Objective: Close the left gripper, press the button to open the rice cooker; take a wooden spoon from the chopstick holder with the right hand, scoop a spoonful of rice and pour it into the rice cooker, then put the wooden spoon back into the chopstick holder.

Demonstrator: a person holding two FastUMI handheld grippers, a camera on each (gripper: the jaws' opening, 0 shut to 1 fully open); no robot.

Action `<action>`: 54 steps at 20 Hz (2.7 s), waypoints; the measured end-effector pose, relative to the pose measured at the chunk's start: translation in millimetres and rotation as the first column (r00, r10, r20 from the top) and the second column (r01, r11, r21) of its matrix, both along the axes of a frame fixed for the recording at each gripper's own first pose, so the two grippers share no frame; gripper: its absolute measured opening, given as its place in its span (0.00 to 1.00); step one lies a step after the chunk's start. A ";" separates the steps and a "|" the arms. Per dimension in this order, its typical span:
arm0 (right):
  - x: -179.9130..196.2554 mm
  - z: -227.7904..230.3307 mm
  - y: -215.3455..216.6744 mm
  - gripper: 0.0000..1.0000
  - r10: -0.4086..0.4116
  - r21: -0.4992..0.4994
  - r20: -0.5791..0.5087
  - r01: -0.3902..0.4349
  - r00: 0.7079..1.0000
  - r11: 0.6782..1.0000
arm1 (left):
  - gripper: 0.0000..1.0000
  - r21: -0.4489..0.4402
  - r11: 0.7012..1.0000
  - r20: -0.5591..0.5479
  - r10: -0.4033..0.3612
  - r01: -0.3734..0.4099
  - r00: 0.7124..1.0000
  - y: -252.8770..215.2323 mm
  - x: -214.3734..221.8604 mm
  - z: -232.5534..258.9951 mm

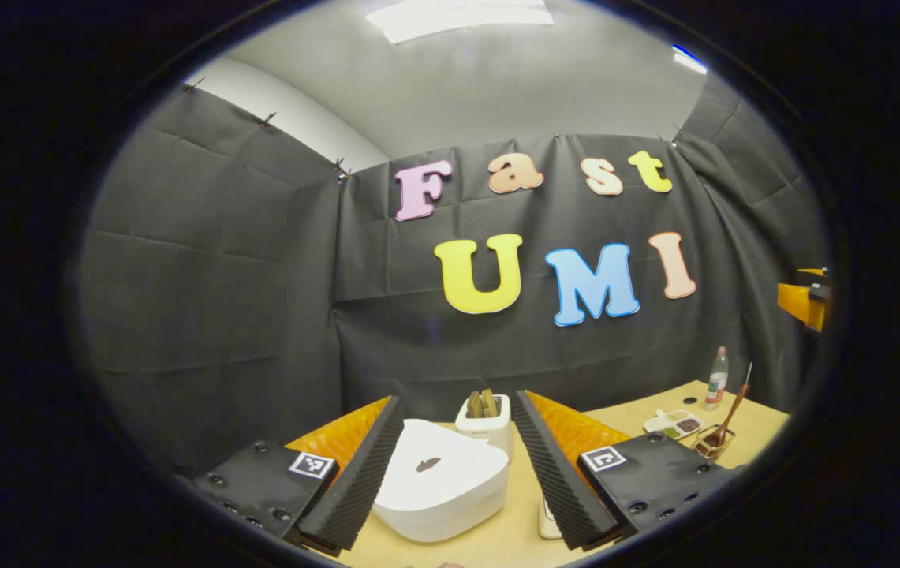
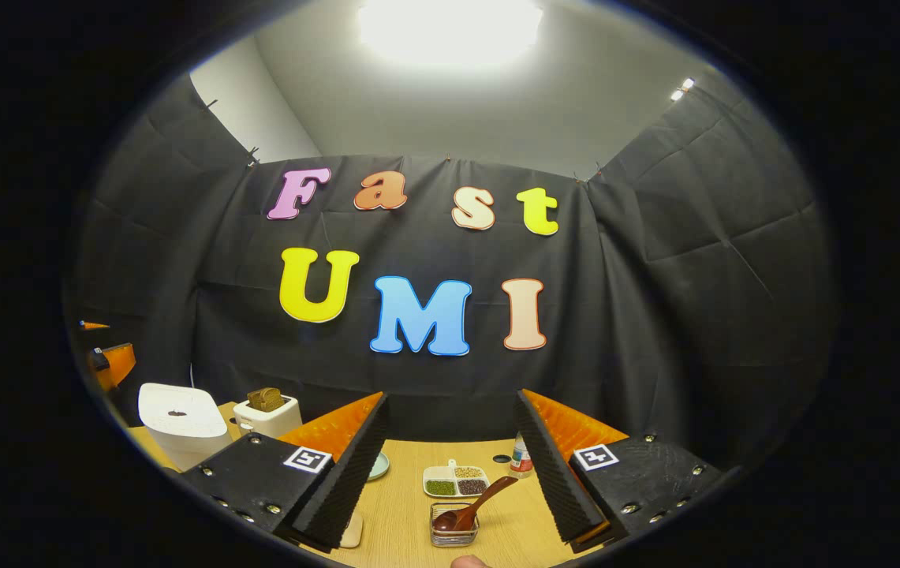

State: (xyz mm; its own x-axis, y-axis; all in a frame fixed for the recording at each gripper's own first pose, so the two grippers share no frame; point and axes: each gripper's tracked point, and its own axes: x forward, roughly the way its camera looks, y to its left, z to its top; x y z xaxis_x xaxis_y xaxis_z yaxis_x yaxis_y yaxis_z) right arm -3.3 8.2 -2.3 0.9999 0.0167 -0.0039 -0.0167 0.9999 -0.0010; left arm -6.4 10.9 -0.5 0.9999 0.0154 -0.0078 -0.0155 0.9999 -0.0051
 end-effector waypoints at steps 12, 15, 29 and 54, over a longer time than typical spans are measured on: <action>-7.2 5.7 18.6 0.96 0.033 -0.038 0.017 -0.032 0.999 0.999 | 0.82 -0.010 0.999 -0.022 -0.050 0.050 0.998 -0.2 2.0 -7.6; -11.4 7.5 25.5 0.96 0.041 -0.055 0.022 -0.040 0.999 0.998 | 0.60 -0.038 0.998 -0.007 -0.042 0.042 0.999 11.2 3.4 -5.3; -15.4 5.4 39.4 0.96 -0.003 -0.054 0.009 0.003 1.000 0.999 | 0.08 -0.037 0.996 -0.131 -0.082 0.078 0.988 51.2 50.1 -58.9; -36.1 -18.9 16.7 0.96 -0.183 -0.127 -0.083 0.172 0.980 0.977 | 0.09 -0.152 0.976 -0.392 -0.204 0.155 0.897 46.5 162.4 -211.8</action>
